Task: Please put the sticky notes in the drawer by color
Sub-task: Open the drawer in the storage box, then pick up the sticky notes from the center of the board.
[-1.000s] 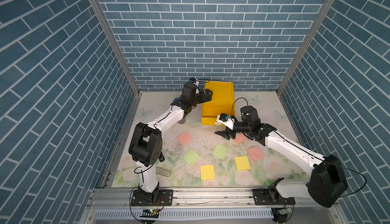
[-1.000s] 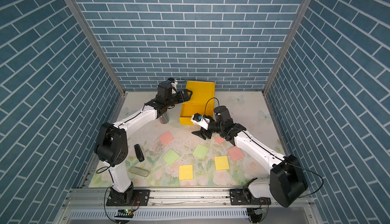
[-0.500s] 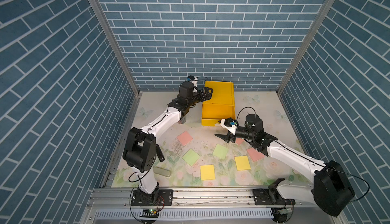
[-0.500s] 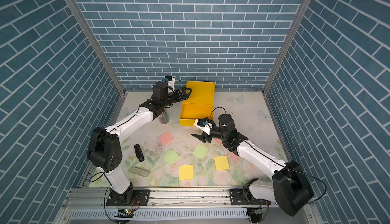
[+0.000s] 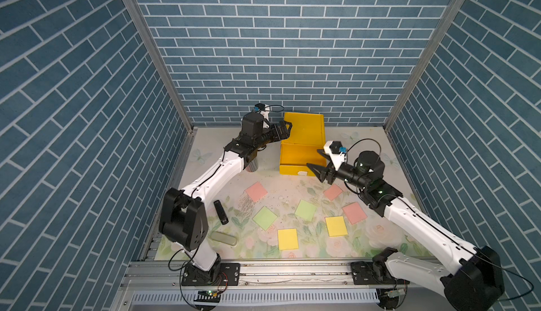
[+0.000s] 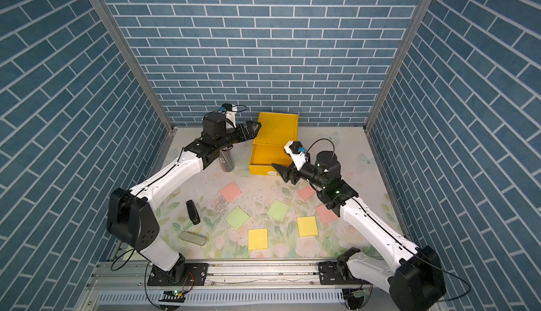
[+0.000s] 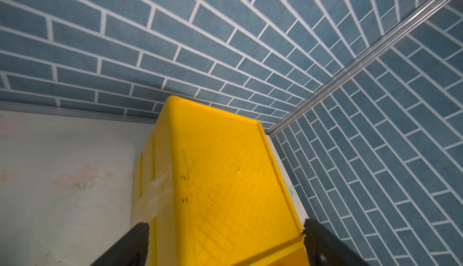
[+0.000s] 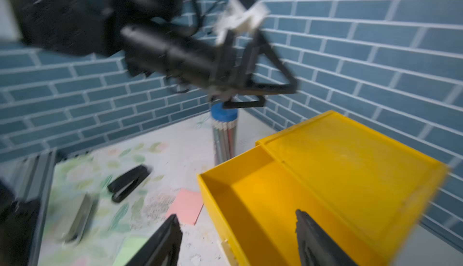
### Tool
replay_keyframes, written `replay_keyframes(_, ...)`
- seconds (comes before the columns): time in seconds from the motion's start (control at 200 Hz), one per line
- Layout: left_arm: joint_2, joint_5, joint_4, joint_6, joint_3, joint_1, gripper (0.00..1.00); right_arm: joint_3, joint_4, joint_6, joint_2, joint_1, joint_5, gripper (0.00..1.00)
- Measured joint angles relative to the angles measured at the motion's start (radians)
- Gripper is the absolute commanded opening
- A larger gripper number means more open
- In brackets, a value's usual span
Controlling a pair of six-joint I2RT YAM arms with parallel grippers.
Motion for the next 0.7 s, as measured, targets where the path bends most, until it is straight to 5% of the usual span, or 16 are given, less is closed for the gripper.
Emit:
replay_keyframes(0.19,-0.194,-0.039,-0.049,0.06,-0.105,0.002,1.0,0.13,-0.407,0.267,-0.122,-0.014,0.289,0.71)
replay_keyframes(0.395,-0.189,-0.018,-0.117,0.111,-0.157,0.002,1.0,0.14,-0.83,0.431,-0.074,-0.035,0.483,0.85)
replay_keyframes(0.7,-0.269,0.008,-0.132,0.141,-0.24,0.003,1.0,-0.007,-0.962,0.407,0.126,-0.272,0.389,0.93)
